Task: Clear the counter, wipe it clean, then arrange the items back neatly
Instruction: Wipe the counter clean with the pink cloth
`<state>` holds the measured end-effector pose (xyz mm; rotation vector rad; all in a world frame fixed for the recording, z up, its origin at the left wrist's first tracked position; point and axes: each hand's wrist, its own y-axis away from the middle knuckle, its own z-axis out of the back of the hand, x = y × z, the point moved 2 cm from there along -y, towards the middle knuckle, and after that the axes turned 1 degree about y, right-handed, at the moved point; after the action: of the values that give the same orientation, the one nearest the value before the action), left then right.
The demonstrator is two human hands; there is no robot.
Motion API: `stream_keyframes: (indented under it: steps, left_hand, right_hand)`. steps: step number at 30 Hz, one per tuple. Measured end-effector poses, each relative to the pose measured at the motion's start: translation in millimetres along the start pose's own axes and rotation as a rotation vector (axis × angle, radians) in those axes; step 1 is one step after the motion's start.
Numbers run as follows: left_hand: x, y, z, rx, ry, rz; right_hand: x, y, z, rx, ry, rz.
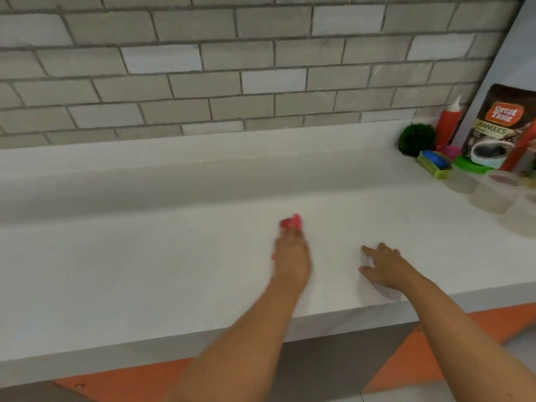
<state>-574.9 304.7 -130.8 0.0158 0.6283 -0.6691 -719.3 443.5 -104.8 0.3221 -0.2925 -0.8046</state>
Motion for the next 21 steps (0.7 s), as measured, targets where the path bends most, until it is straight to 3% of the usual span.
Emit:
stream_keyframes:
  steps: [3,7,13,21]
  left_hand:
    - [-45.9,40.9,-16.0,0.157,0.010,-0.268]
    - [-28.6,68.6,3.1,0.169,-0.013,-0.370]
    - [38.5,81.3,52.3,0.126,-0.058,-0.296]
    - [124.2,82.5,118.4,0.103,-0.191,-0.047]
  right_hand:
    - [2.4,8.4,1.9,-0.009,-0.023,-0.019]
    - [19.7,26.4,0.7,-0.066,-0.014,-0.114]
    - [68.8,52.6,-7.1,-0.064,-0.027,-0.077]
    - [99.4,81.3,-34.3,-0.056,-0.031,-0.069]
